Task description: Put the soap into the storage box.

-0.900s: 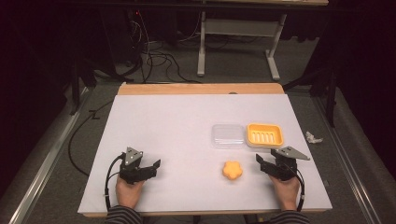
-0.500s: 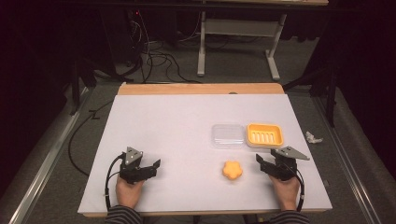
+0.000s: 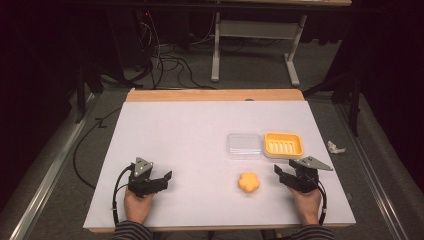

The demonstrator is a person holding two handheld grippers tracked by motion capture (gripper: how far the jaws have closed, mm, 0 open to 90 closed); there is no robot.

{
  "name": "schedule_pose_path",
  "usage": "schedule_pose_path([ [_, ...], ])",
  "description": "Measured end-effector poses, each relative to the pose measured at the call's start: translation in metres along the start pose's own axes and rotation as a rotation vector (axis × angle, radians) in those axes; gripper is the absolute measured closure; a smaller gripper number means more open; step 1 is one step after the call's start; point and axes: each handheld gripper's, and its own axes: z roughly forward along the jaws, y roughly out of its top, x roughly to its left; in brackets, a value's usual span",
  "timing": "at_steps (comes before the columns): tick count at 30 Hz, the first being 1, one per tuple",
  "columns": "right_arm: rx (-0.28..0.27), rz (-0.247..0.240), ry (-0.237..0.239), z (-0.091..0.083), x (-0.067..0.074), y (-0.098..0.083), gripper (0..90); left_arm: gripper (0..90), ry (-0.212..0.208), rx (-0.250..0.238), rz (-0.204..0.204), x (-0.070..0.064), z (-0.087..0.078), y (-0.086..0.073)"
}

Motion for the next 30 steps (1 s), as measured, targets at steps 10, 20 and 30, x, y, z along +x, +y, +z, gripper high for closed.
schedule_pose_path([
  [10, -0.01, 0.025, 0.041, -0.007, 0.007, 0.002, 33.0, 19.8, 0.008, 0.004, 0.001, 0.0, 0.0, 0.0],
  [20, 0.001, 0.009, 0.07, -0.005, 0.023, 0.003, 33.8, 20.0, 0.009, 0.003, 0.001, 0.0, 0.0, 0.0],
  [30, -0.008, 0.014, 0.065, -0.011, 0.034, 0.003, 33.2, 20.0, 0.011, 0.004, 0.001, 0.0, 0.0, 0.0],
])
